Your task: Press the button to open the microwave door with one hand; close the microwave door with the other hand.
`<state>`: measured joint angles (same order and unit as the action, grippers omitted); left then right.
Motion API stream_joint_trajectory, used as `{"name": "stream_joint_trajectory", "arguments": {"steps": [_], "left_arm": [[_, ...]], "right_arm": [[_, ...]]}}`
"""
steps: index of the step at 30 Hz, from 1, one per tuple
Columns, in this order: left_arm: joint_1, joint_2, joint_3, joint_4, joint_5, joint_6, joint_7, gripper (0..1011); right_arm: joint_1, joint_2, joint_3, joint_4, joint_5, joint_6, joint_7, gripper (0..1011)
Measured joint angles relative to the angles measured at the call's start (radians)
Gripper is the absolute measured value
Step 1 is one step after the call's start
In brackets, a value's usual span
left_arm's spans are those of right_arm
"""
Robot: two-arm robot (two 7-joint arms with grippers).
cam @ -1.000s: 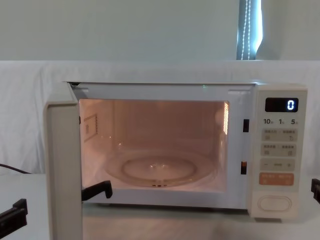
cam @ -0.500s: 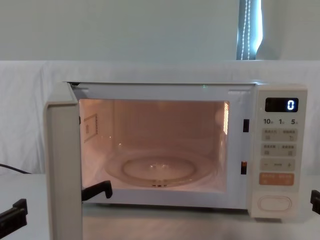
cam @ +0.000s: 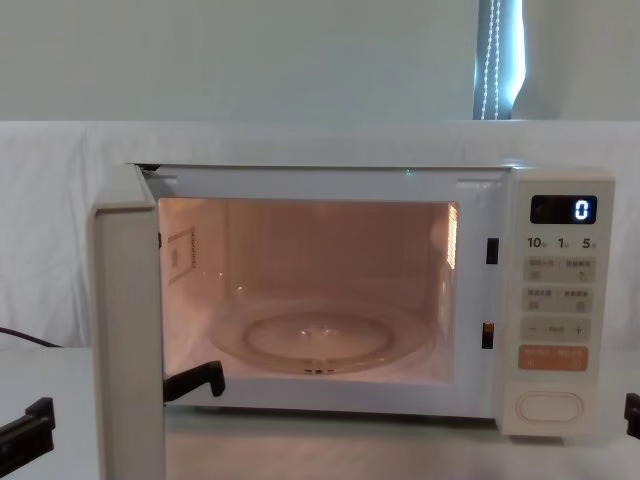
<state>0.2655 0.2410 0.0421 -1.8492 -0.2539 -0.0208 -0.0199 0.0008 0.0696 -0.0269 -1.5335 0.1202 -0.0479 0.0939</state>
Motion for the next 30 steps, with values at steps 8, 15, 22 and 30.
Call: {"name": "stream_joint_trajectory", "arguments": {"steps": [8,15,22,30], "left_arm": [[0.000,0.000,0.000,0.000,0.000,0.000,0.000,1001],[0.000,0.000,0.000,0.000,0.000,0.000,0.000,1001],[0.000,0.000,0.000,0.000,0.000,0.000,0.000,1001],[0.000,0.000,0.000,0.000,0.000,0.000,0.000,1001]], "right_arm": [[0.012,0.005,0.008,0.013,-0.006,0.004,-0.006,1002],[0.013,0.005,0.008,0.015,-0.007,0.007,-0.007,1002],[0.012,0.005,0.008,0.013,-0.008,0.007,-0.007,1002],[0.012,0.005,0.007,0.012,-0.008,0.007,-0.006,1002]]}}
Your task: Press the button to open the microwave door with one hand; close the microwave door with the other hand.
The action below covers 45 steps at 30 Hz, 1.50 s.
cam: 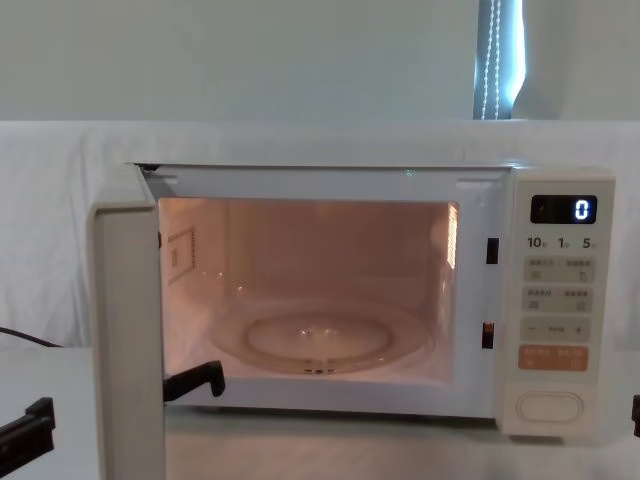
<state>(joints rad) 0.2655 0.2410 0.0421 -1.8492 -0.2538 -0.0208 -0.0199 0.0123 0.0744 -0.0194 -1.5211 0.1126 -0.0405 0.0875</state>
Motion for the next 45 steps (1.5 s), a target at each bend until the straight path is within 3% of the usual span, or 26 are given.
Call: {"name": "stream_joint_trajectory", "arguments": {"steps": [45], "left_arm": [[0.000,0.000,0.000,0.000,0.000,0.000,0.000,1001]], "right_arm": [[0.000,0.000,0.000,-0.001,0.000,0.000,0.002,1002]]}}
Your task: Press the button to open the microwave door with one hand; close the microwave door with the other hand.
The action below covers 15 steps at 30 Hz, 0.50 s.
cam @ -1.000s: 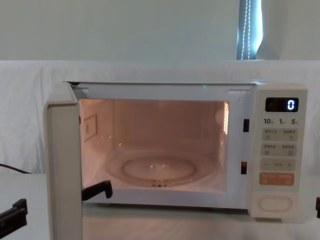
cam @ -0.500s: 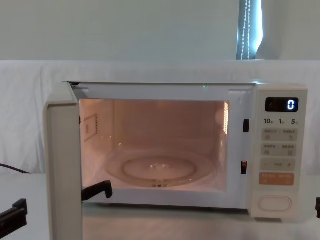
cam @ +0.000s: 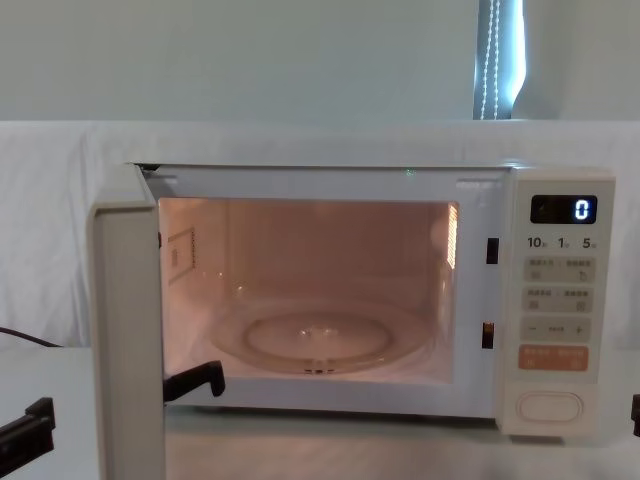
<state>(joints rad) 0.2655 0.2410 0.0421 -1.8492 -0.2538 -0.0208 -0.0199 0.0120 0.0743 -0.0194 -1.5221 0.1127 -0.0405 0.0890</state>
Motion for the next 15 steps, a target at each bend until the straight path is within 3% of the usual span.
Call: {"name": "stream_joint_trajectory", "arguments": {"steps": [15], "left_arm": [[0.000,0.000,0.000,0.000,0.000,0.000,0.000,1001]], "right_arm": [[0.000,0.000,0.000,0.000,0.000,0.000,0.000,1002]]}}
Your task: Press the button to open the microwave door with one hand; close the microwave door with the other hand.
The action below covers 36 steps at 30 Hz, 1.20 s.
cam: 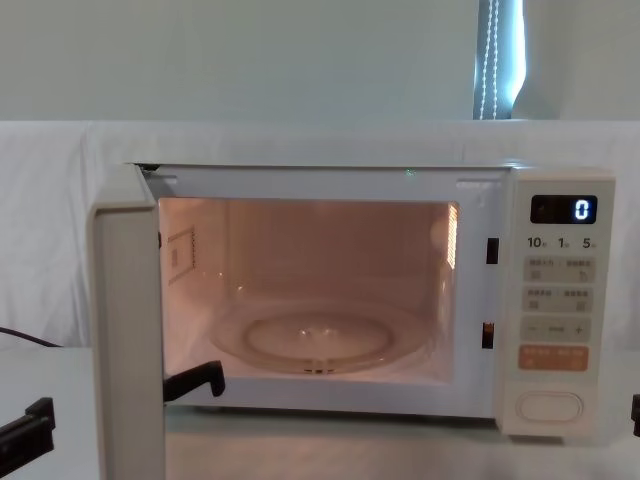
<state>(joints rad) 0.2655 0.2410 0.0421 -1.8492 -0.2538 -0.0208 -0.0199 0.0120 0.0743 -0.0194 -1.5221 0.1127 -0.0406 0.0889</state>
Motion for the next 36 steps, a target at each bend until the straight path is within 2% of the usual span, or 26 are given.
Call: {"name": "stream_joint_trajectory", "arguments": {"steps": [15,19,26,33,36], "left_arm": [[0.000,0.000,0.000,0.000,0.000,0.000,0.000,1001],[0.000,0.000,0.000,0.000,0.000,0.000,0.000,945],[0.000,0.000,0.000,0.000,0.000,0.000,0.000,769],[0.000,0.000,0.000,0.000,0.000,0.000,0.000,503],[0.000,-0.001,-0.001,0.000,0.000,0.000,0.000,421]], "right_arm": [[0.000,0.000,0.000,0.000,0.000,0.000,0.000,1002],[0.000,0.000,0.000,0.000,0.000,0.000,0.000,1002],[0.000,0.000,0.000,0.000,0.000,0.000,0.000,1002],[0.000,0.000,0.000,0.000,0.000,0.000,0.000,1002],[0.000,0.000,0.000,0.000,0.000,0.000,0.000,1002]]}}
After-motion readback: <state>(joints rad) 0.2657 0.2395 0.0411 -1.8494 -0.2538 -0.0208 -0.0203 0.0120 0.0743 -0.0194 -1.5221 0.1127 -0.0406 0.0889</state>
